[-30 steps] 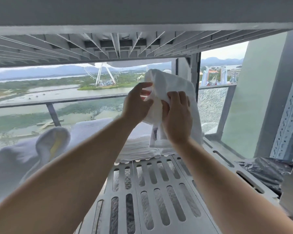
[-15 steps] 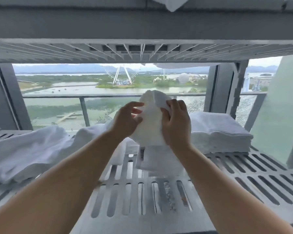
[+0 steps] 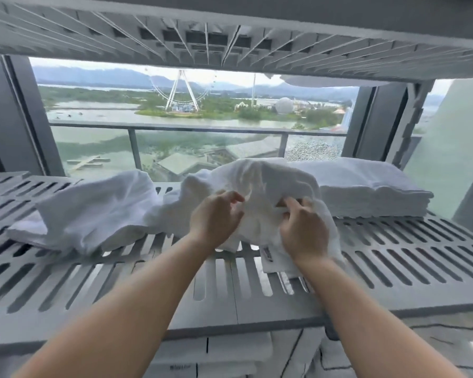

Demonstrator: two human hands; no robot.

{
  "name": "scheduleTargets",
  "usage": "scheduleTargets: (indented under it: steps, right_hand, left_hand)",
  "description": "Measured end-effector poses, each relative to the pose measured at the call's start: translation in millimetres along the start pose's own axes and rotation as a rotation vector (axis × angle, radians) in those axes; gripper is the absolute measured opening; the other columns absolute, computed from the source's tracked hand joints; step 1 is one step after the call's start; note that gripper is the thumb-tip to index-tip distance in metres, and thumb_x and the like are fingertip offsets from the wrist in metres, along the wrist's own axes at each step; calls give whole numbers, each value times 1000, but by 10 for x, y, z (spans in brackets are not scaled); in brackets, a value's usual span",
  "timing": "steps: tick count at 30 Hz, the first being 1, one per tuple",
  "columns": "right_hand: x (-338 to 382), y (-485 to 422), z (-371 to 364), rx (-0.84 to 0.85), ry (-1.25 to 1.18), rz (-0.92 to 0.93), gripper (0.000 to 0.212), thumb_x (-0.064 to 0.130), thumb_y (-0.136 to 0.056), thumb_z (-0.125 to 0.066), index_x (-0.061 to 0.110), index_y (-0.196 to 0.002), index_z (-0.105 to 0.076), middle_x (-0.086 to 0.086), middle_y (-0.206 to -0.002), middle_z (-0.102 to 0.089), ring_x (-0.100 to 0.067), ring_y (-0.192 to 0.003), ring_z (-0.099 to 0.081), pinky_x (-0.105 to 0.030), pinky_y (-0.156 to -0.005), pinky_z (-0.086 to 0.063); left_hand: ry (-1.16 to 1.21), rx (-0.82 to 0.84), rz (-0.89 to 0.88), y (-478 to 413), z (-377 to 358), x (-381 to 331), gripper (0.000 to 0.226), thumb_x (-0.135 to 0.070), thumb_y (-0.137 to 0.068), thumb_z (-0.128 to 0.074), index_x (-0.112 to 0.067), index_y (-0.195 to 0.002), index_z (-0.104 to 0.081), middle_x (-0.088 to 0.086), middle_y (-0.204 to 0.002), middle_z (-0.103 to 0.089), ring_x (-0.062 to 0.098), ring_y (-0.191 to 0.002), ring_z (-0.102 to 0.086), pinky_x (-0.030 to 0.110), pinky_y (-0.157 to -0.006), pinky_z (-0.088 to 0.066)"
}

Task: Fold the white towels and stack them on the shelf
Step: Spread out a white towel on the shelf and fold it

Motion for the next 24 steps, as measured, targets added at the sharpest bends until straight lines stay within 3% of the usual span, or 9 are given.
scheduleTargets:
  steps: [4, 7, 9, 17, 24]
  right_hand:
    - [144, 138, 1, -51, -1, 66, 34, 8, -83, -56, 24, -110, -70, -6, -107, -58, -31, -100, -57, -40, -76, -49]
    - [365, 316, 39, -148, 36, 262, 27, 13, -79, -59, 24, -101, -70, 2, -107, -59, -23, -106, -53, -39, -90, -40]
    - [522, 426, -4, -112, -35, 384, 21, 14, -79, -60, 22, -95, -70, 4, -102, -61, -21, -106, -55, -38, -94, -38]
    - [1077, 595, -181, 44, -296, 503, 11, 12, -82, -67, 19, -91, -69, 3, -91, -63, -21, -94, -58, -36, -86, -47]
    - [1867, 633, -510, 176, -360, 552, 18, 20, -87, -67, 17, -104, -66, -1, -102, -61, -25, -104, -57, -36, -88, -51]
  left_hand:
    - [-56, 34, -24, 219, -46, 7, 38, -37, -94, -62, -28, -131, -60, -3, -126, -64, 20, -115, -60, 40, -91, -53]
    - [-94, 75, 1, 377, -67, 33, 40, -37, -97, -56, -30, -137, -55, -2, -133, -60, 21, -118, -60, 39, -92, -53]
    - [-140, 71, 12, 495, 0, 71, 37, -34, -99, -54, -29, -135, -56, -3, -133, -60, 21, -116, -61, 36, -91, -52]
    - [-354, -17, 94, 953, 630, 447, 27, -28, -98, -52, -23, -121, -65, -6, -125, -64, 18, -113, -62, 38, -89, -54]
    - [-389, -94, 217, 1151, 1329, 1027, 28, -35, -98, -51, -24, -121, -63, -3, -123, -64, 20, -109, -61, 38, -85, -53]
Point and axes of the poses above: each hand's wrist, its own y-axis away from the middle knuckle, its own z-axis out of the back of the hand, x = y × z, the point moved 6 cm from there along -y, towards the middle knuckle
